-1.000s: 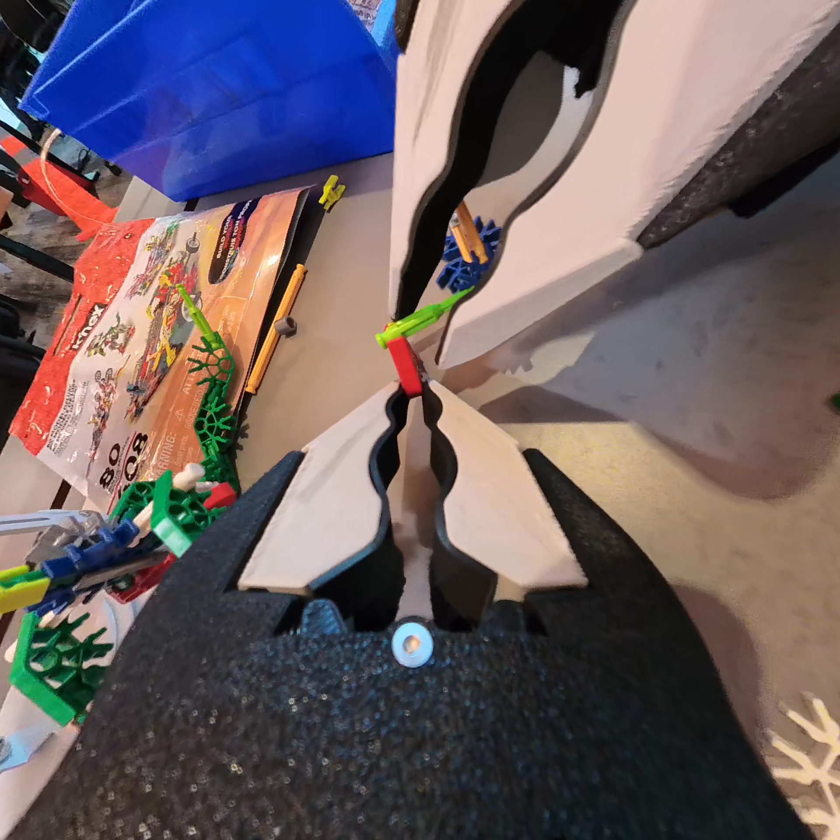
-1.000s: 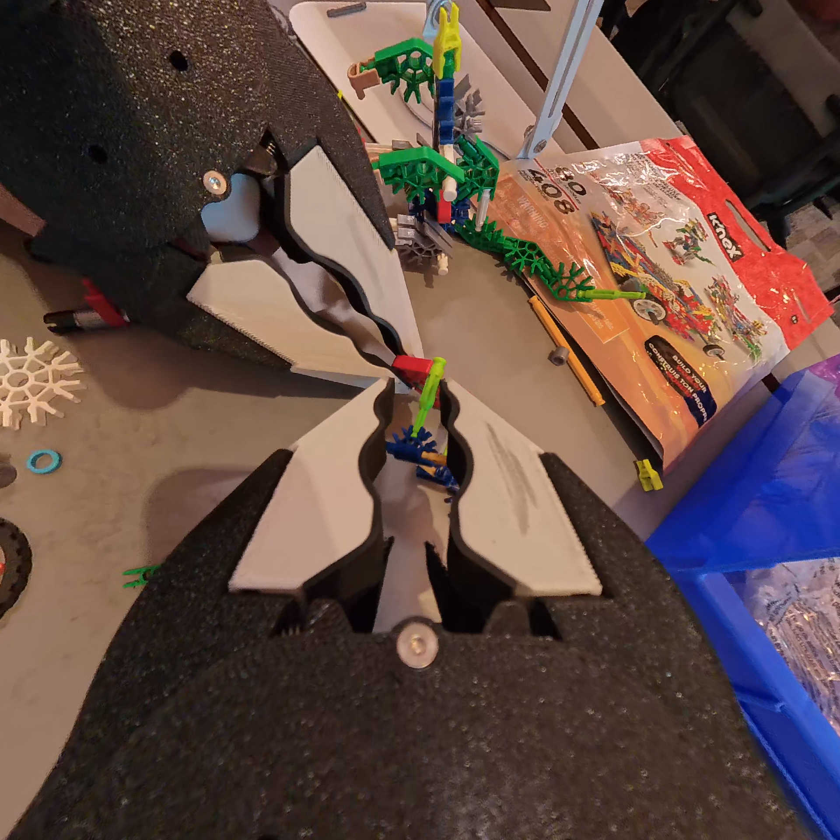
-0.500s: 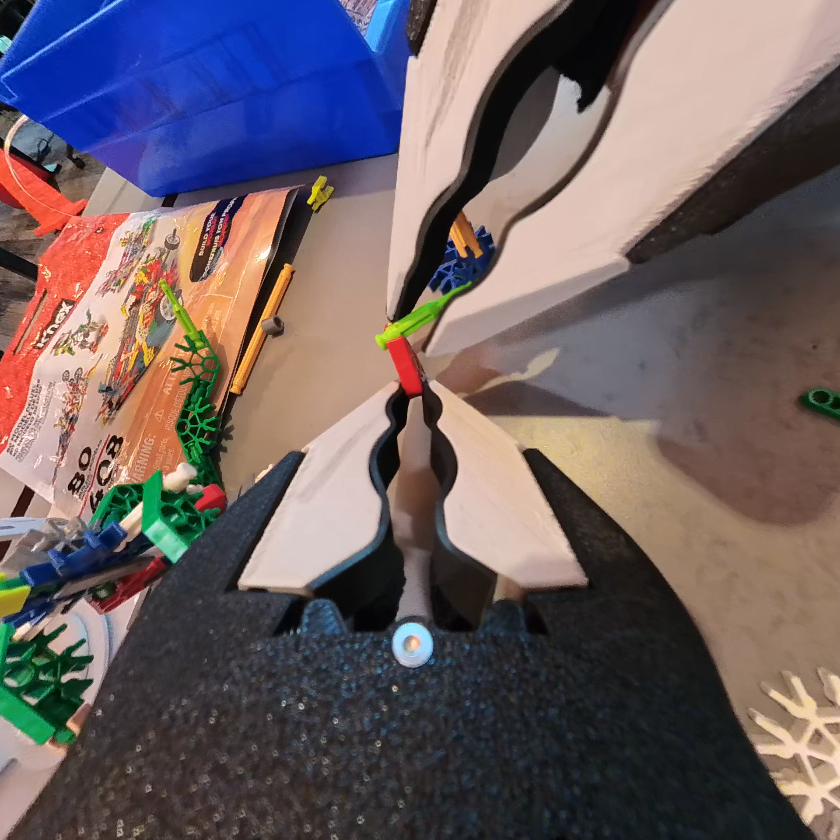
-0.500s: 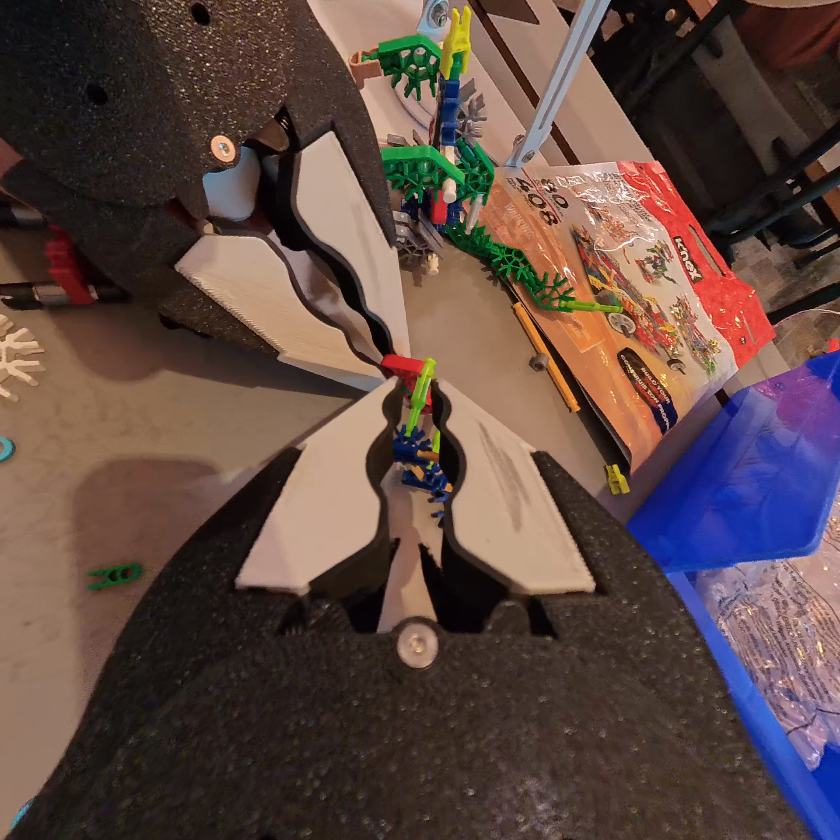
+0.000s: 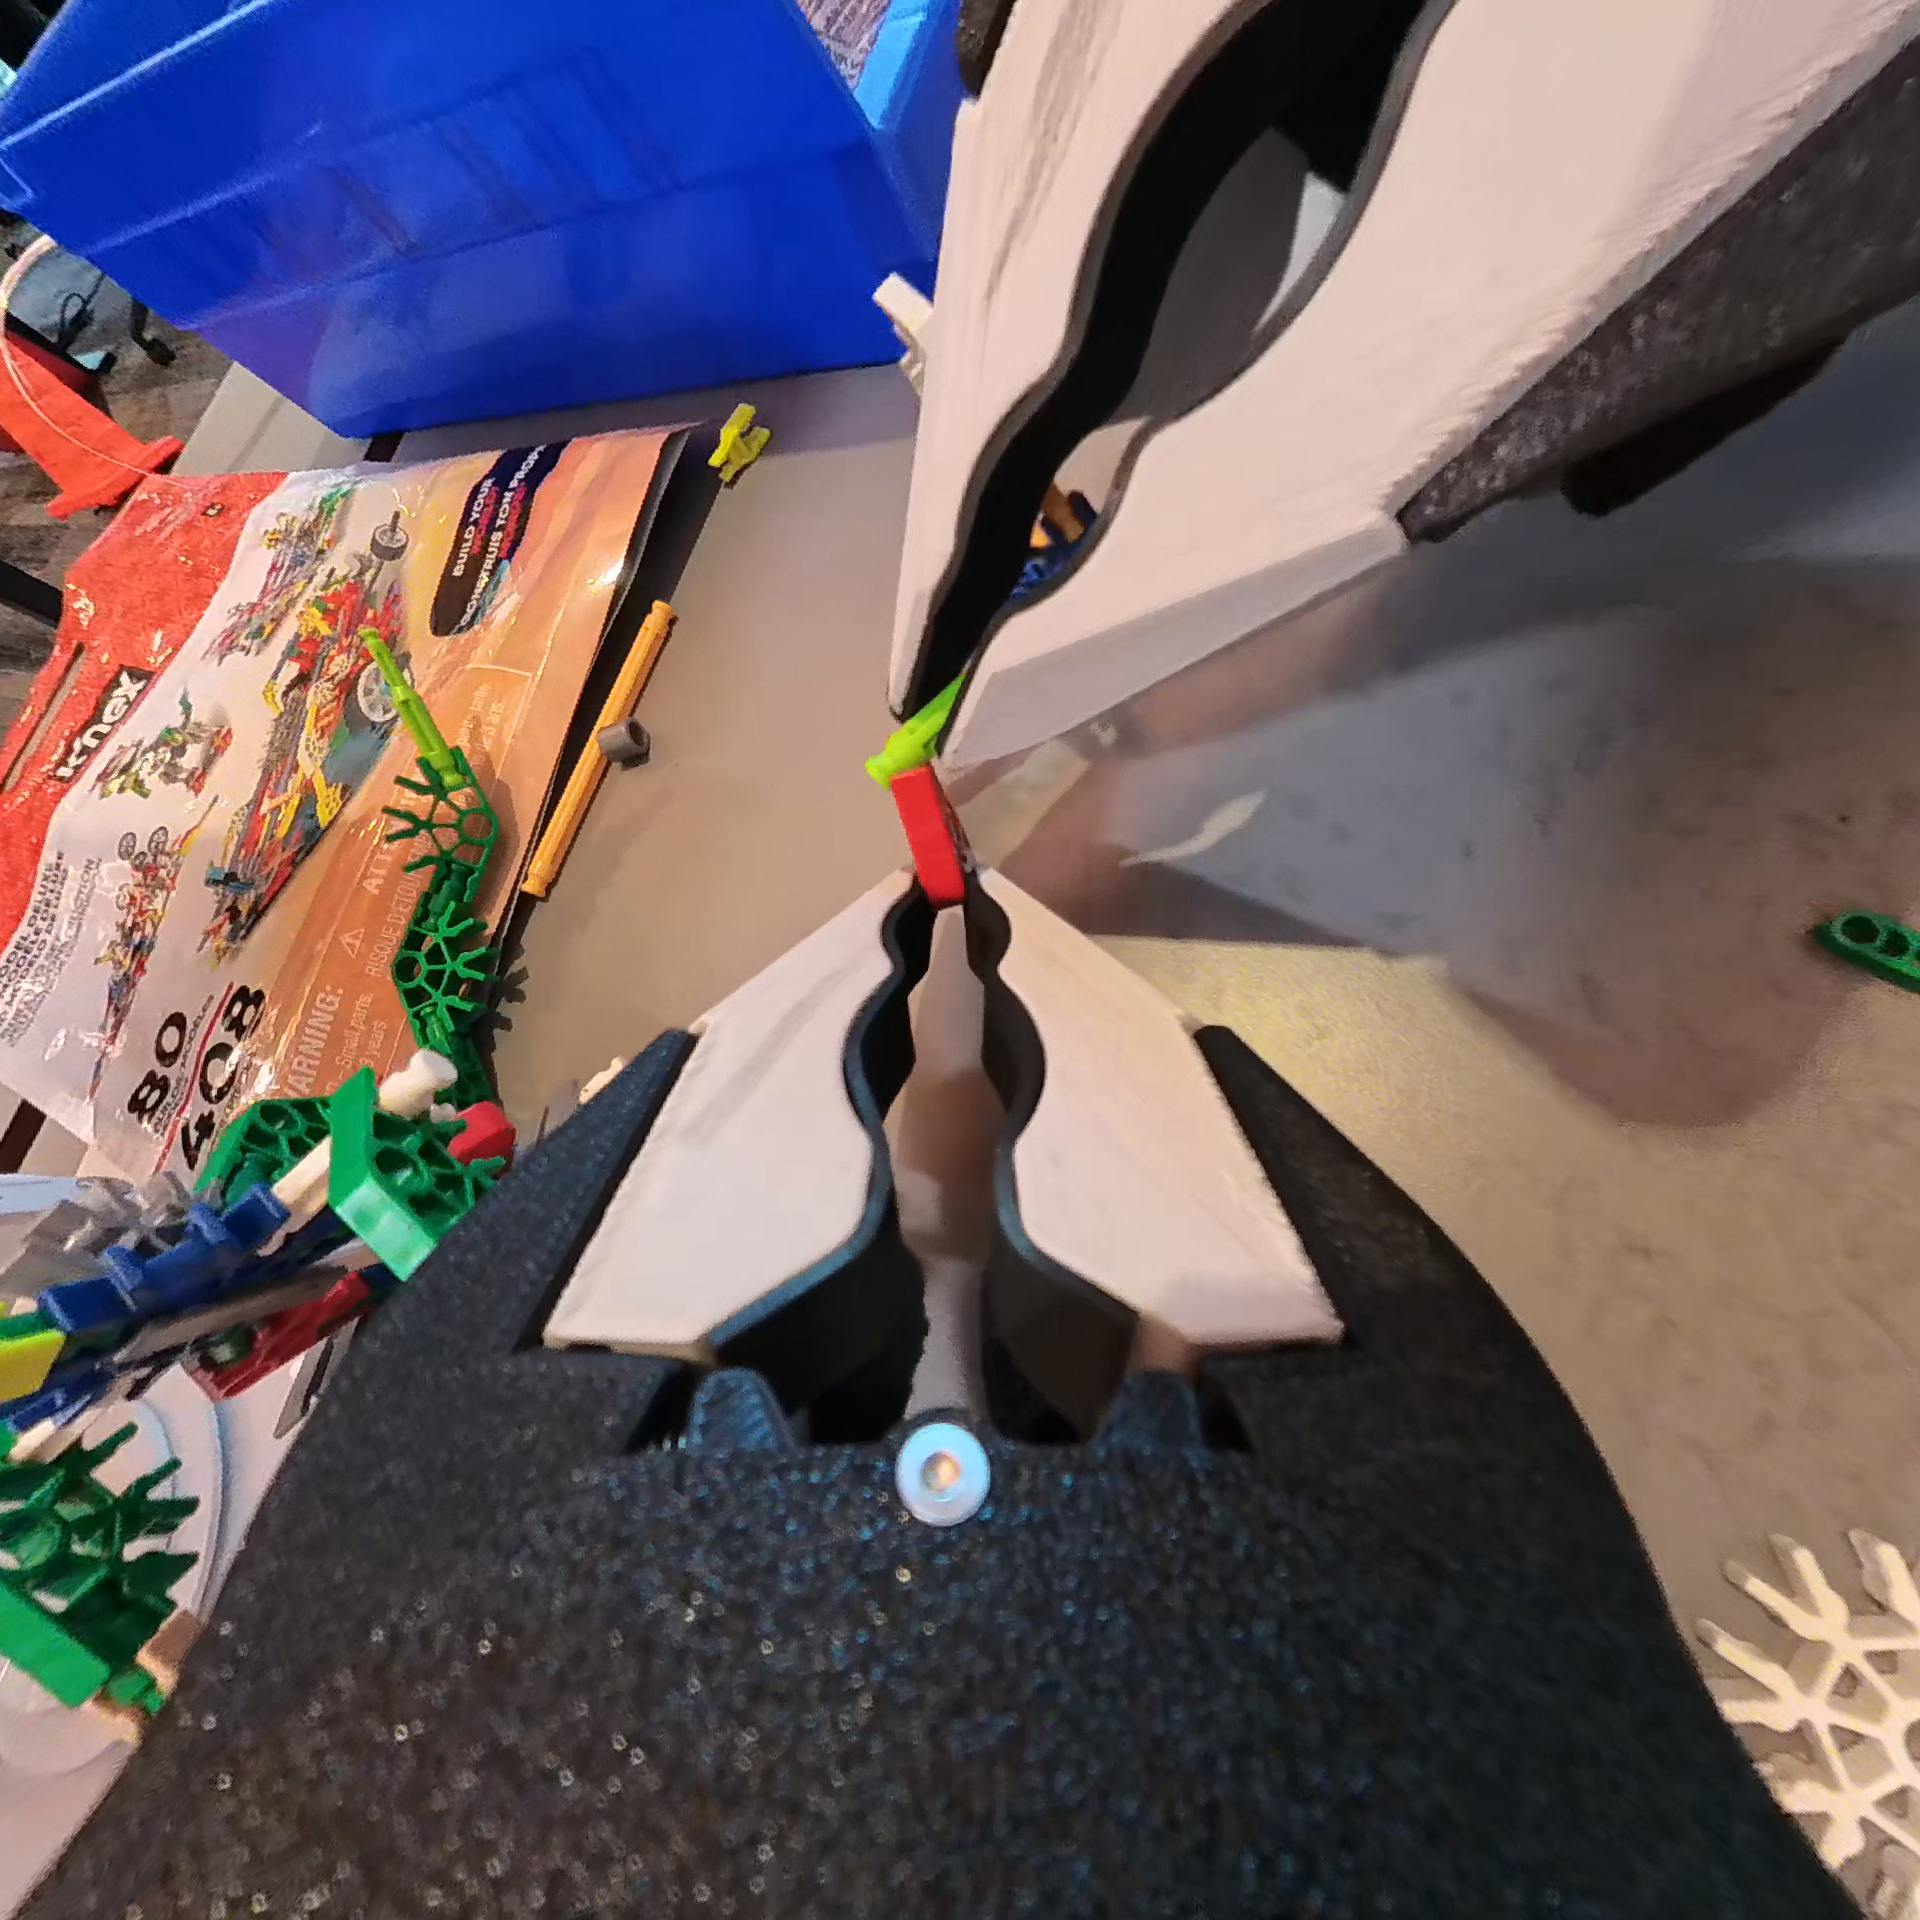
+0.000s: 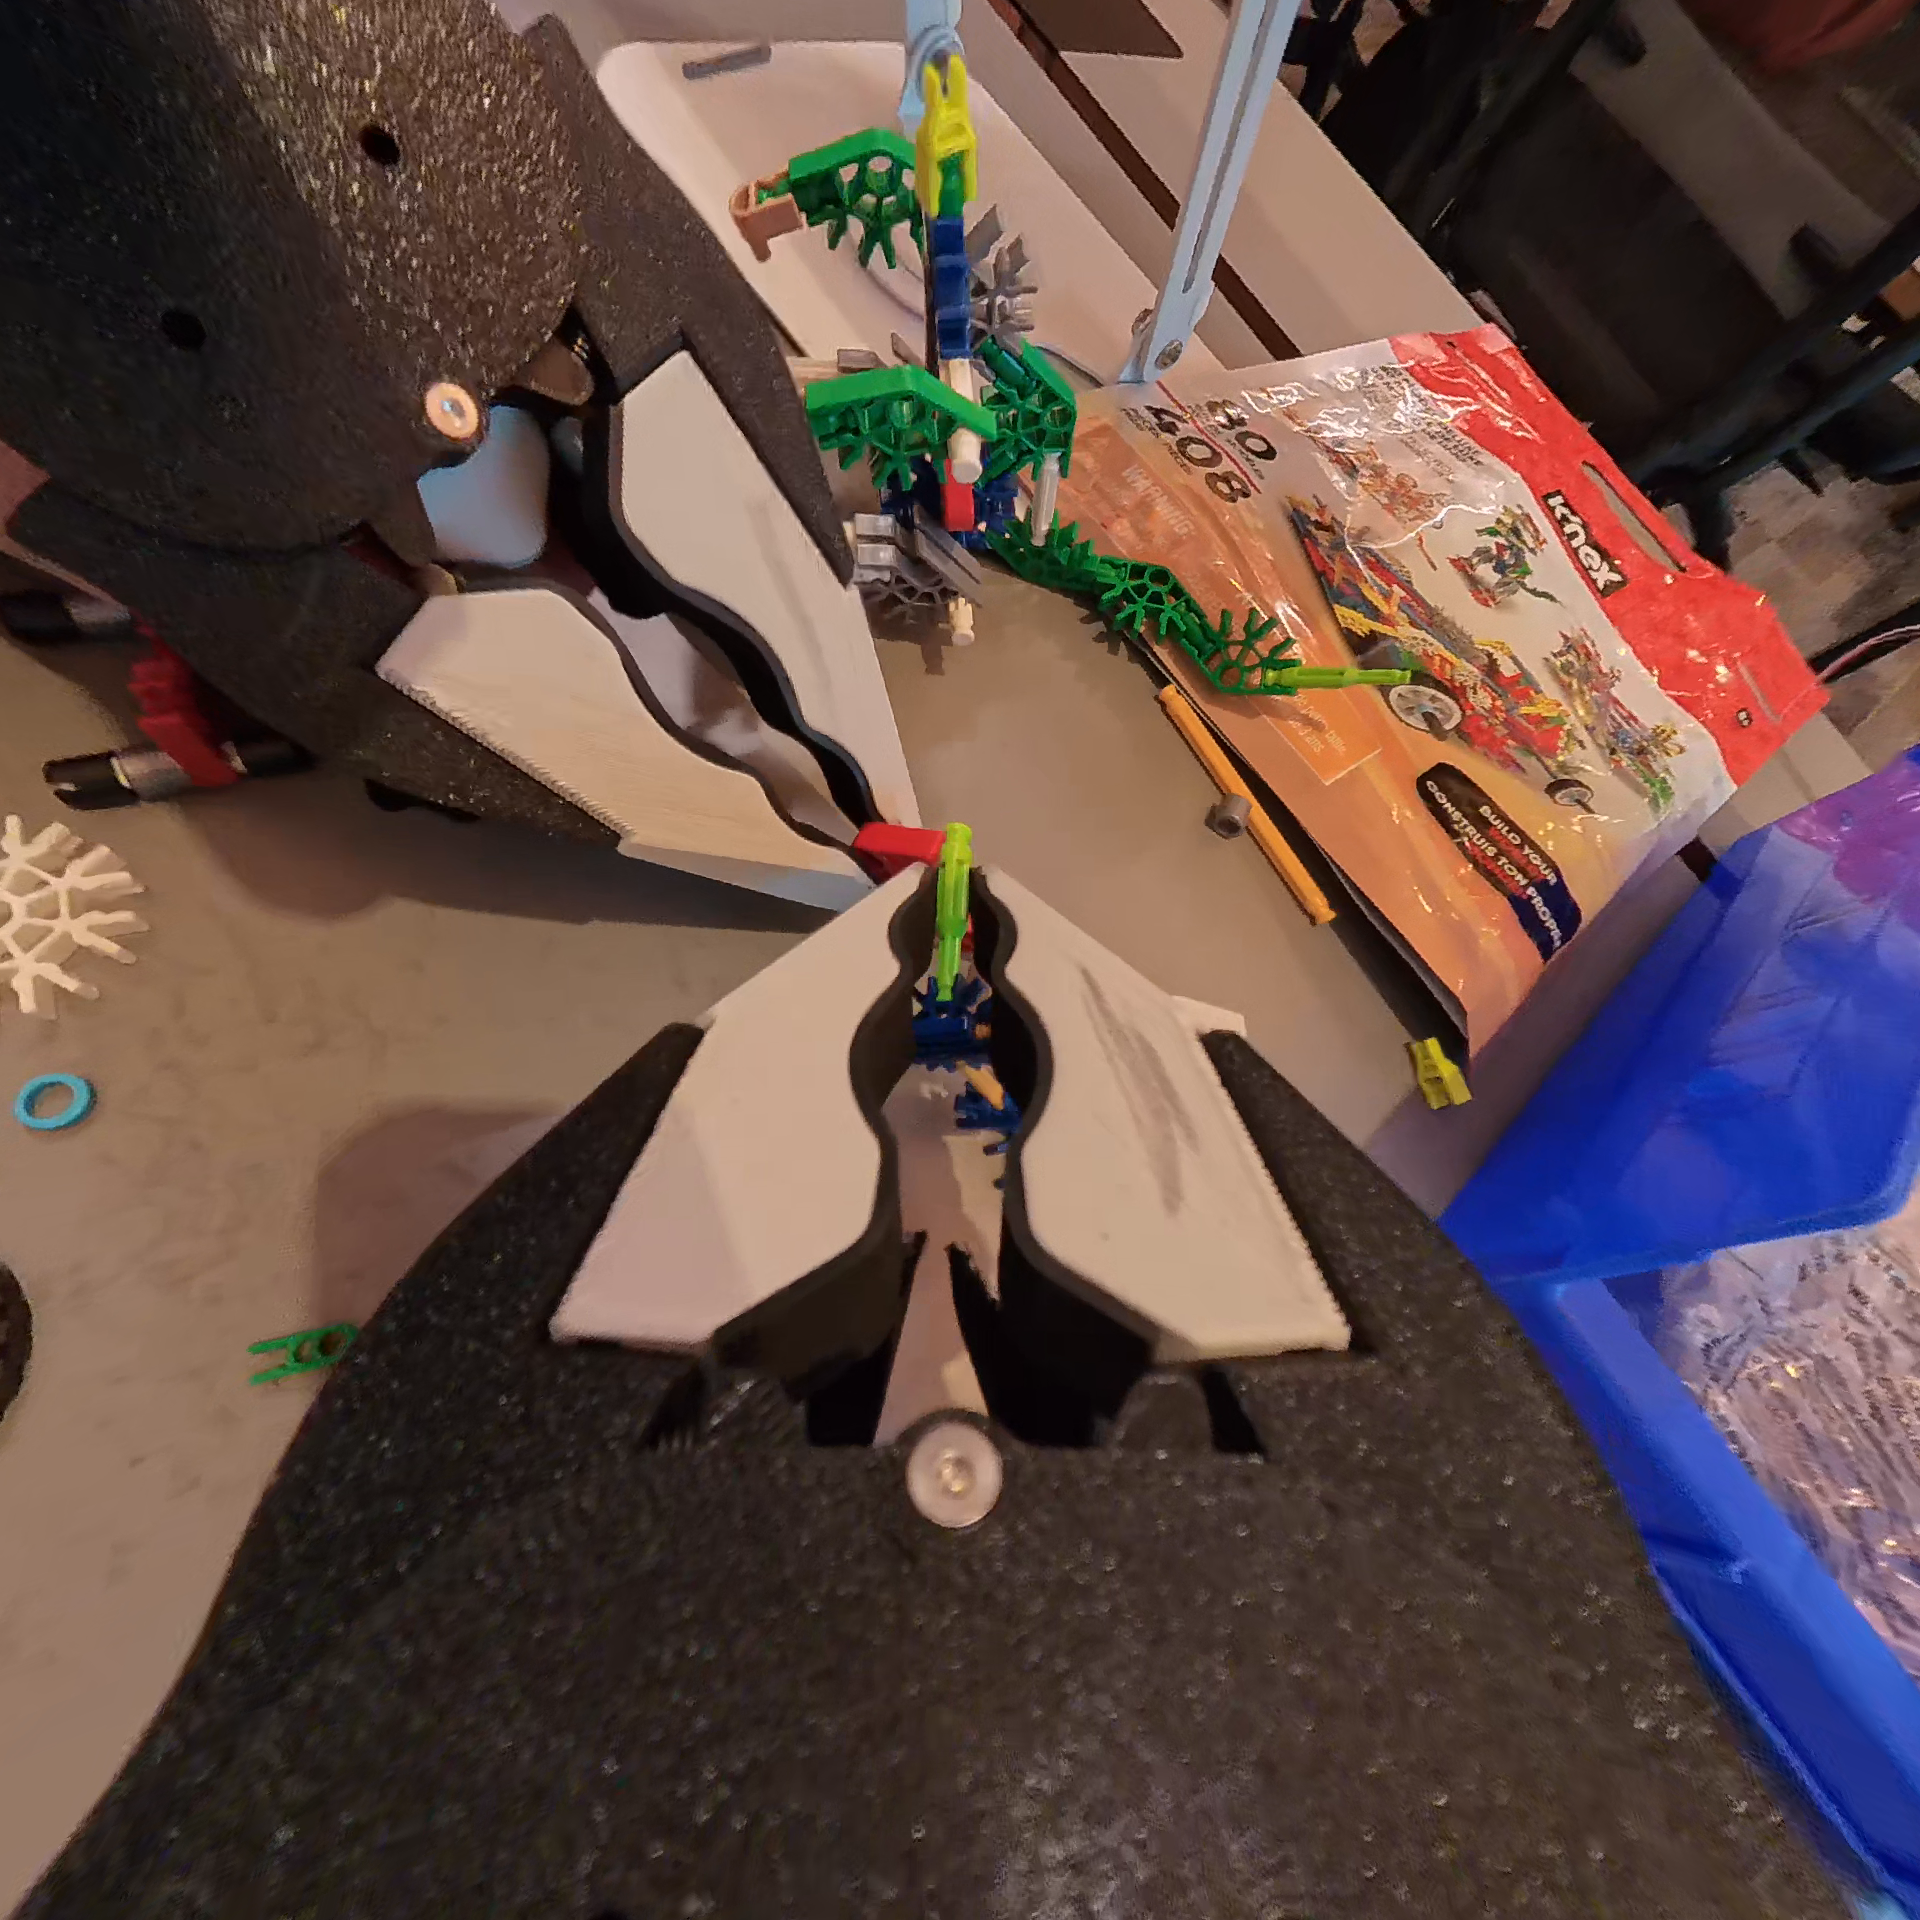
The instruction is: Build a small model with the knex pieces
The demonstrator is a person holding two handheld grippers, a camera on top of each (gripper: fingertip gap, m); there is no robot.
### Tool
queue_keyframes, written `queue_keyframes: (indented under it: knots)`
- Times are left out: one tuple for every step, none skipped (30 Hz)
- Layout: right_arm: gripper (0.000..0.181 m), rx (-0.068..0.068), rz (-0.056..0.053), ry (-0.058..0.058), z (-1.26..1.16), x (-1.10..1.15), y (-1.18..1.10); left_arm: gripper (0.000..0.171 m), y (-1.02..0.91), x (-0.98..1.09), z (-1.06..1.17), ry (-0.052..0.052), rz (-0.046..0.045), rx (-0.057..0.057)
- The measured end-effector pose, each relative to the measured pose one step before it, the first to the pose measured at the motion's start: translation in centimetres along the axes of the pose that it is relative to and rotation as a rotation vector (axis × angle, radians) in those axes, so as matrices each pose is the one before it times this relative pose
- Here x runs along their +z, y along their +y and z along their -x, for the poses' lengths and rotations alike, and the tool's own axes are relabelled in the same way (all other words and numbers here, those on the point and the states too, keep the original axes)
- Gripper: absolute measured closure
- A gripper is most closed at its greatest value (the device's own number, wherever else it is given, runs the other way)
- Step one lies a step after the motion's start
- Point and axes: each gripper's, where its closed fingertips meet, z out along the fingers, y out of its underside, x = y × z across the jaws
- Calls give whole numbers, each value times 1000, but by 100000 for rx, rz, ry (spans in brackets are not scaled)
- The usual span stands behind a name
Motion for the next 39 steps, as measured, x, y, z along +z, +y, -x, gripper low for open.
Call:
queue_keyframes:
  knots:
    - [176,1640,-542,-602,-11,-45,-88,169,-34,-13,-28,303,-225,-261]
    - [176,820,-211,-241,-17,-13,-33,169,-12,-7,1,126,-126,-328]
    - [176,254,140,-75,-8,4,36,169,3,-2,28,76,20,-274]
    - [176,-325,267,-46,29,20,44,169,4,5,-12,110,29,-128]
    - [176,-871,371,168,24,16,57,169,-7,1,8,1,4,-115]
    - [176,-810,245,221,10,-3,37,169,4,-7,15,3,-27,-205]
    - [176,-442,32,34,-2,-27,9,169,-21,-5,1,83,-149,-290]
    - [176,-332,96,-10,4,-18,24,169,-37,-9,2,156,-155,-401]
    - [176,-689,129,75,17,-1,19,169,11,1,7,118,65,-317]
    - [176,-985,171,221,29,7,21,170,27,4,6,29,103,-104]
    - [176,-853,185,236,25,14,20,169,28,15,2,-60,194,28]
    - [176,-938,18,226,11,-10,0,169,2,4,5,65,34,-318]
    - [176,-780,-88,176,8,-31,-12,170,-26,-11,30,231,-193,-688]
    - [176,-400,-155,46,12,-12,-40,170,-20,-20,38,140,-178,-706]
    - [176,-415,-136,95,40,11,-33,170,12,-2,24,116,-57,-394]
    - [176,-512,-51,243,16,11,-14,170,3,-7,15,209,-64,-383]
    - [176,-484,84,161,9,10,8,170,2,10,15,101,44,-282]
    - [176,-359,92,58,23,9,13,170,14,13,12,-93,146,53]
    - [176,-449,63,181,30,16,3,170,25,17,-11,-126,185,171]
    - [176,-823,153,322,44,42,1,170,46,28,4,-19,310,-56]
    - [176,-871,92,333,40,24,-6,170,31,7,11,28,173,-103]
    - [176,-450,-132,238,11,-10,-45,170,-23,-16,17,-198,-185,77]
    - [176,-176,-217,93,15,-3,-39,170,-41,-9,20,-348,-245,75]
    - [176,-586,-27,80,17,0,0,170,15,8,-12,-79,98,142]
    - [176,-987,152,252,33,-6,23,170,9,22,-16,27,128,195]
    - [176,-1009,257,262,34,2,22,170,21,16,-28,88,209,147]
    - [176,-1147,210,246,53,-6,21,170,28,16,-6,38,161,-21]
    - [175,-810,54,185,31,3,3,170,-3,-6,1,222,-44,-317]
    - [175,-403,3,158,28,19,-6,170,19,-6,19,320,-16,-538]
    - [175,-560,-29,369,27,61,-25,170,-3,-1,20,308,-45,-514]
    - [174,-440,-128,428,6,41,-34,170,0,7,-24,395,-37,-336]
    - [174,151,-150,179,-15,33,-24,170,-13,2,-74,603,-4,52]
    - [174,448,-88,-148,-11,6,-1,170,8,18,-84,522,79,247]
    - [175,307,-156,-121,-20,-6,-1,169,-24,-4,-44,276,-122,58]
    - [175,97,-96,0,-6,2,-15,169,-21,-14,-33,310,-110,-2]
    - [175,-306,89,108,31,21,6,169,40,-2,-31,388,143,-185]
    - [175,-543,164,85,37,7,11,169,23,2,-33,392,139,-169]
    - [175,-454,172,-85,35,-1,37,169,15,4,-26,264,147,-74]
    - [174,-267,141,-133,38,3,42,170,22,29,-33,237,225,-6]
